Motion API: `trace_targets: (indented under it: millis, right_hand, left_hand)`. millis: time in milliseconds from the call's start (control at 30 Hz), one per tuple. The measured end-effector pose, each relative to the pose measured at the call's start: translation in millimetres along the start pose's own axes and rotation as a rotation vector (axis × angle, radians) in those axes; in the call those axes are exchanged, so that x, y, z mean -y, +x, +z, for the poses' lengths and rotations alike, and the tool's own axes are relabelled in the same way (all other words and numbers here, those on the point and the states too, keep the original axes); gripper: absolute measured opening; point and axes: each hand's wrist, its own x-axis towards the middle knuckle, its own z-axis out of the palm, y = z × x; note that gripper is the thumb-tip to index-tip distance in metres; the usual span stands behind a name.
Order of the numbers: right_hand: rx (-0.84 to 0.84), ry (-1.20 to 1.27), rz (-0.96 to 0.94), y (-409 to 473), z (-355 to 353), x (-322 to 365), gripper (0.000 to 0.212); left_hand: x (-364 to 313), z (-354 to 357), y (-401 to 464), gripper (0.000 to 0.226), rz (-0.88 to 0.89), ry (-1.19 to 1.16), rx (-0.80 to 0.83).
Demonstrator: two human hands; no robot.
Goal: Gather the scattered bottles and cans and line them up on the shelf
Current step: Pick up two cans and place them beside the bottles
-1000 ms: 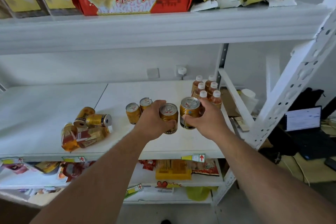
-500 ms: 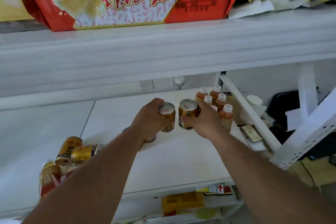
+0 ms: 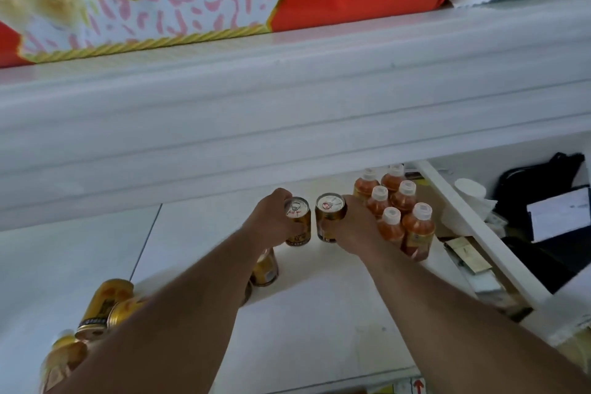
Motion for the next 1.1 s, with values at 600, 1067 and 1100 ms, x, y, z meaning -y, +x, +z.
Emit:
trace_targets:
  millis: [600, 1067, 1100]
  right_hand:
    - [0.027, -0.099, 0.129, 59.6, 31.2, -48.6, 0.052]
    - [0.050, -0.376, -0.096, -9.8, 9.8, 20.7, 0.072]
    - [0.088, -0.470, -0.150, -16.8, 8.4, 26.0, 0.068]
  left_hand:
    - [8.6, 23.5, 31.0, 0.036, -0.026, -0.014, 0.062]
    - [0.4, -11.1, -11.3, 0.080, -0.068, 0.283, -0.010]
    - [2.5, -13.5, -17.1, 0.085, -0.091, 0.353, -0.013]
